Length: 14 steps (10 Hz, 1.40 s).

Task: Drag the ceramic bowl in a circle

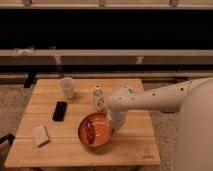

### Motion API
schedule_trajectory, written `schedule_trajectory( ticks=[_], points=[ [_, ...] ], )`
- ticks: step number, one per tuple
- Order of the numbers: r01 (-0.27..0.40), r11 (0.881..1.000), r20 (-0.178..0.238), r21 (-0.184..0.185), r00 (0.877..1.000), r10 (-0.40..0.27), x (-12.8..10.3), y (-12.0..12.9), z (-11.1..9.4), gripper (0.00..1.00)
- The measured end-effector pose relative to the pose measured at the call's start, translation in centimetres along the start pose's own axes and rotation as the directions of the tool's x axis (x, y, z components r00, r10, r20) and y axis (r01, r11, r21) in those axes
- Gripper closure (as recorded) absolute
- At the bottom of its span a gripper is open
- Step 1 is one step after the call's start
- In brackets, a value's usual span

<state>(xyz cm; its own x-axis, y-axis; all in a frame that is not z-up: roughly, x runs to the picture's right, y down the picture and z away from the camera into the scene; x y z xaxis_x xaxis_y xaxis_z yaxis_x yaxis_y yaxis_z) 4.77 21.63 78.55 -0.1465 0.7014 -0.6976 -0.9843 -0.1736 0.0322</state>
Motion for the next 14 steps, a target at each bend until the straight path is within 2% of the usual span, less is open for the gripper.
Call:
schedule_trajectory(
  ticks=[2, 4, 6, 8, 9, 11, 13, 14],
  points=[
    [-0.032, 0.999, 0.016, 0.036, 0.999, 0.032, -2.1, -2.7, -0.1, 1.0],
    [-0.065, 0.996, 0.023, 0.066, 0.998, 0.064, -2.3, -5.6, -0.4, 1.0],
    [-0.101, 0.99, 0.019, 0.1, 0.995, 0.1, -1.6, -9.3, -0.6, 1.0],
    [-0.127, 0.985, -0.006, 0.115, 0.992, 0.128, 0.4, -11.5, -0.5, 1.0],
    [-0.133, 0.984, -0.019, 0.118, 0.99, 0.137, 1.6, -11.7, -0.4, 1.0],
    [-0.1, 0.989, -0.053, 0.113, 0.993, 0.107, 4.9, -10.0, -0.4, 1.0],
    [-0.05, 0.994, -0.07, 0.094, 0.996, 0.057, 6.2, -7.8, -0.8, 1.0],
    [-0.015, 0.997, -0.078, 0.075, 0.997, 0.021, 6.5, -5.8, -0.9, 1.0]
  ],
)
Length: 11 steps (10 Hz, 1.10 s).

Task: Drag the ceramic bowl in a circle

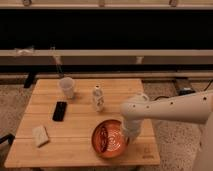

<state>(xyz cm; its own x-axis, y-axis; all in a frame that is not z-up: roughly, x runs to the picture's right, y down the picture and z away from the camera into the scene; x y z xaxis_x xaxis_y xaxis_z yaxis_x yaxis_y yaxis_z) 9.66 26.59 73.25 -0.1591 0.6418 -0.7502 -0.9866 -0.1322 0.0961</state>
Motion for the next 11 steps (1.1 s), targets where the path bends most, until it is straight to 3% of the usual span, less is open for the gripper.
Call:
schedule_trajectory(
  ticks=[4, 6, 9, 11],
  points=[
    [0.135, 0.989, 0.006, -0.061, 0.991, -0.135, -0.6, 8.0, -0.3, 1.0],
    [0.169, 0.983, 0.027, -0.075, 0.985, -0.168, -2.2, 10.2, -0.3, 1.0],
    [0.153, 0.986, 0.065, -0.059, 0.987, -0.149, -5.8, 9.1, -0.8, 1.0],
    [0.099, 0.995, 0.09, -0.031, 0.991, -0.096, -7.6, 6.4, -1.3, 1.0]
  ],
)
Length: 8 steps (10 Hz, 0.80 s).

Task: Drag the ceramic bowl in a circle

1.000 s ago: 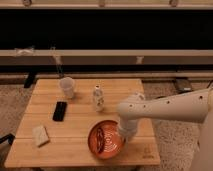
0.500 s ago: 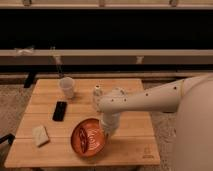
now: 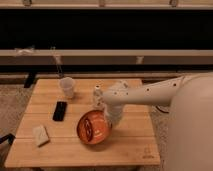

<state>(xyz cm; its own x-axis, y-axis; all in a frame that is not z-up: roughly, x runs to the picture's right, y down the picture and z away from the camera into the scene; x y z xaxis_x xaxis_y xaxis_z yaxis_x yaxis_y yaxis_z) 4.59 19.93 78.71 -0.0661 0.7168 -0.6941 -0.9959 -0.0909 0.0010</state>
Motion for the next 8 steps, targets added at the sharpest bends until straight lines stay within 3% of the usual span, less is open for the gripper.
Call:
schedule_trajectory(
  ticks=[4, 6, 8],
  points=[
    [-0.119, 0.991, 0.023, 0.061, 0.993, 0.118, 0.7, -6.9, -0.4, 1.0],
    [-0.179, 0.98, 0.005, 0.089, 0.984, 0.179, 3.0, -10.0, -0.2, 1.0],
    [-0.209, 0.972, -0.014, 0.107, 0.977, 0.212, 5.7, -10.8, -0.2, 1.0]
  ],
)
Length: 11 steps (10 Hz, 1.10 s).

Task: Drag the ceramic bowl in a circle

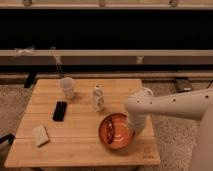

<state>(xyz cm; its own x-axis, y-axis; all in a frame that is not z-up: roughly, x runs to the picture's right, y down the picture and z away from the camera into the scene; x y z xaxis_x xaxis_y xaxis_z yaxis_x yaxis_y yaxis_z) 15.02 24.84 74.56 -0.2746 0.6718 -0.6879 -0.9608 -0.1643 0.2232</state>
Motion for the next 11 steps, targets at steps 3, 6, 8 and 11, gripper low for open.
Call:
schedule_trajectory(
  ticks=[3, 6, 8, 11],
  points=[
    [0.053, 0.998, -0.04, 0.02, 0.998, -0.052, 4.3, 1.0, -0.2, 1.0],
    [0.187, 0.982, -0.06, 0.009, 0.981, -0.186, 6.0, 5.5, -0.8, 1.0],
    [0.261, 0.965, -0.053, -0.016, 0.964, -0.261, 6.0, 9.9, -1.1, 1.0],
    [0.313, 0.949, -0.016, -0.044, 0.949, -0.314, 4.6, 14.2, -1.5, 1.0]
  ],
)
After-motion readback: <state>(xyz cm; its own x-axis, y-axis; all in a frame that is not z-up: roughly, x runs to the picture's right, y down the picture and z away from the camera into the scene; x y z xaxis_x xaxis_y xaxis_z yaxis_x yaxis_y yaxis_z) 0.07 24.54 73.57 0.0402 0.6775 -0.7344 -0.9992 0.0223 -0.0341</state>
